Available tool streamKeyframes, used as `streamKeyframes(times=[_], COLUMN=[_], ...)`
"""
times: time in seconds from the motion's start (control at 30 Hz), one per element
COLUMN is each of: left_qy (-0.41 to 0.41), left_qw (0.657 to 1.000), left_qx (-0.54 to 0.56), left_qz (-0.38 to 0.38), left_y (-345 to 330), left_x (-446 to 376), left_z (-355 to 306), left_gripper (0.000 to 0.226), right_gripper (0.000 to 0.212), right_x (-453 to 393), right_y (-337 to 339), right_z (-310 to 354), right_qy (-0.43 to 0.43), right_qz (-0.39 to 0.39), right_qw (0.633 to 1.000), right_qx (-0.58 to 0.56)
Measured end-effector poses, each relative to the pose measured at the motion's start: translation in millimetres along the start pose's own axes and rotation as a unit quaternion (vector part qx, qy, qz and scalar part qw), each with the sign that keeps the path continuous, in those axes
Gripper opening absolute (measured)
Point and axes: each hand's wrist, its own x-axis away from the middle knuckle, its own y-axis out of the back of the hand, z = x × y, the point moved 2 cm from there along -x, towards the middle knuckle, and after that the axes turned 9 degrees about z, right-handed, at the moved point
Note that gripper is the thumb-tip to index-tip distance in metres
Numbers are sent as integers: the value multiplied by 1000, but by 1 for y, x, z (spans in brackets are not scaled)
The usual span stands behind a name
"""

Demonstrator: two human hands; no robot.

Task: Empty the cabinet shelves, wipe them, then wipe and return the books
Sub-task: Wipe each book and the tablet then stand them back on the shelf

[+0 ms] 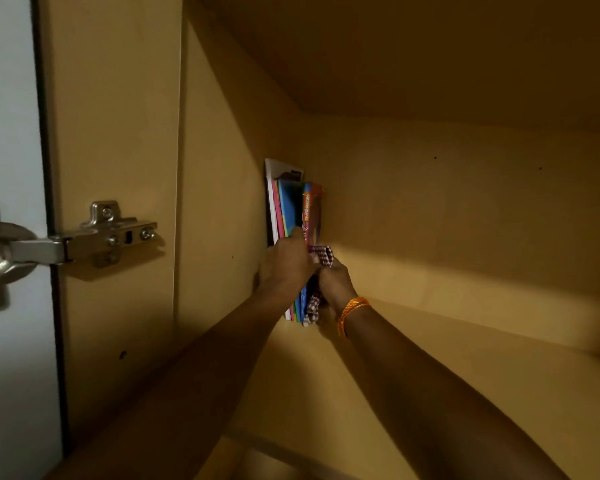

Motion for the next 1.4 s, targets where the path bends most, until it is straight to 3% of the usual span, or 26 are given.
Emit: streamKeyframes(times=[0.13, 0.23, 0.33, 0.47, 0.57, 0.7, 0.8, 0.87, 1.0, 1.1, 1.23, 1.4], left_qy=[-5, -6, -12, -26, -13, -2, -6, -13, -16, -12, -36, -63], left_qw=[997, 995, 992, 983, 985, 995, 998, 990, 938, 877, 867, 858], left_qx=[-78, -101, -126, -178, -162, -74, 46, 132, 322, 459, 483, 500], left_qz=[-10, -20, 4, 43, 66, 59, 35, 46, 132, 142, 116, 101], left_y=[6, 7, 3, -3, 0, 4, -5, -14, -29, -32, -29, -24], left_x=[6, 8, 12, 21, 26, 31, 39, 48, 68, 79, 96, 123], left_z=[0, 2, 4, 6, 6, 1, -5, -13, -35, -49, -68, -95], left_gripper=[82, 94, 90, 70, 69, 61, 46, 48, 59, 45, 21, 29], right_gripper=[35, 30, 21, 25, 26, 26, 25, 26, 25, 28, 29, 32], right_x=[4, 11, 18, 28, 32, 47, 69, 86, 126, 153, 191, 249], right_y=[-3, -5, -5, 0, 12, 31, 46, 57, 73, 84, 98, 110], right_z=[7, 10, 12, 14, 15, 28, 47, 60, 80, 91, 98, 95], right_qy=[-3, -5, -2, 12, 7, 16, 32, 44, 45, 42, 38, -22], right_qz=[3, 1, 7, 11, -18, -43, -36, -28, -4, 3, -13, -59], right_qw=[999, 999, 1000, 1000, 1000, 998, 997, 997, 994, 994, 996, 998], right_qx=[34, 40, 30, -3, -2, -35, -58, -59, -96, -102, -80, -30])
